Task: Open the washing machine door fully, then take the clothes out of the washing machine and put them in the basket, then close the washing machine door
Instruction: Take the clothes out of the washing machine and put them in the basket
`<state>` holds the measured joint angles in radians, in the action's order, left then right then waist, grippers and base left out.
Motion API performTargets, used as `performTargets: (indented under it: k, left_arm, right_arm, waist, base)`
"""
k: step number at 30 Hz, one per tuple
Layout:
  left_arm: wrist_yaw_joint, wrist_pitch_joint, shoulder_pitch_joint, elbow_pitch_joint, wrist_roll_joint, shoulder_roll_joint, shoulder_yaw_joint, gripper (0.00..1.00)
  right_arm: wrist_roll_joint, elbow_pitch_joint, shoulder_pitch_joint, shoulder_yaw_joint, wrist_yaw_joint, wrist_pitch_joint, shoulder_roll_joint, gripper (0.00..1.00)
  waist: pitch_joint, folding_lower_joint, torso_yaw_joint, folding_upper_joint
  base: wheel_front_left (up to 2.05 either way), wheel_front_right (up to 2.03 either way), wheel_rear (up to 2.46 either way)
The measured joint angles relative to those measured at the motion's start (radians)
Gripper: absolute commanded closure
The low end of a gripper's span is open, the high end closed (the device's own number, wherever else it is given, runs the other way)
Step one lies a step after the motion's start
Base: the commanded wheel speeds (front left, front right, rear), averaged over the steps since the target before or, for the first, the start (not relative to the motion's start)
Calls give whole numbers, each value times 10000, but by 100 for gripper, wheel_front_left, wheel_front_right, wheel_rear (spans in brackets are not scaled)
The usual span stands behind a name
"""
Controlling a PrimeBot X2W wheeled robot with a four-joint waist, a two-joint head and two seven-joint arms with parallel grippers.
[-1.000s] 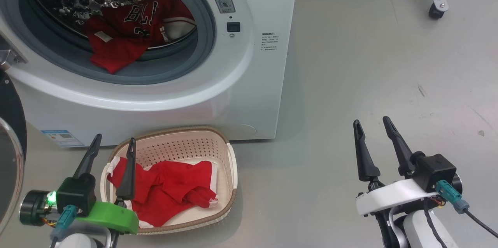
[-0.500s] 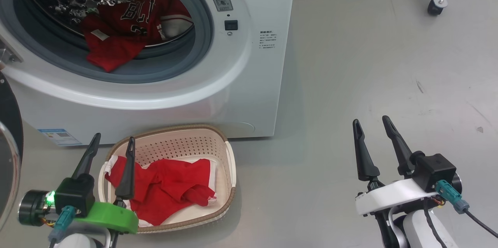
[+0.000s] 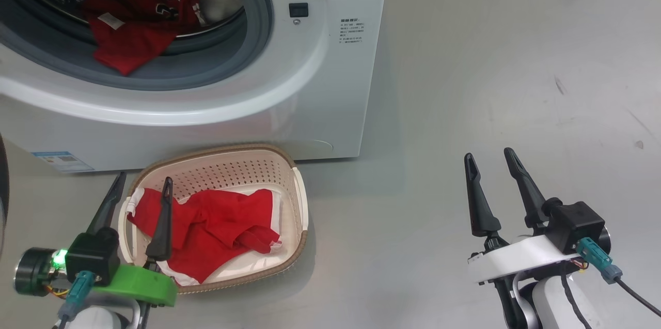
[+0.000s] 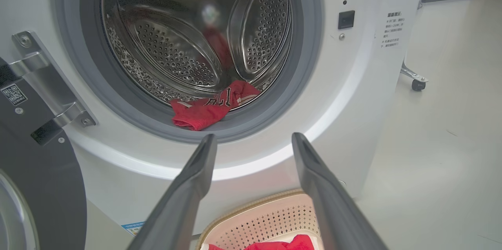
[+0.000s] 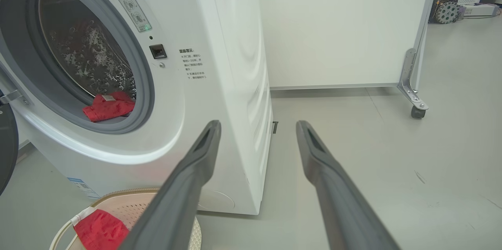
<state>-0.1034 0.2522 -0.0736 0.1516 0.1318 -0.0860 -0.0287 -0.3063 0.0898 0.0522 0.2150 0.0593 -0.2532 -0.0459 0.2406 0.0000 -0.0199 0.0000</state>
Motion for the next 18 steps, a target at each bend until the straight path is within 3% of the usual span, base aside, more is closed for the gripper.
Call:
performTargets:
  k: [12, 18]
  left_arm:
    - [15, -71, -1251, 520, -570, -715, 151, 0]
    - [71, -596, -2339, 754, -719, -1158, 309, 0]
  right_arm:
    - [-21, -380, 466, 545, -90, 0, -2, 0]
    - [-198, -545, 865, 943, -104, 0, -8, 0]
  waist:
    - [1130, 0, -263, 0]
    - [1709, 0, -524, 0]
  base:
    - [0, 0, 0]
    - [0, 0, 0]
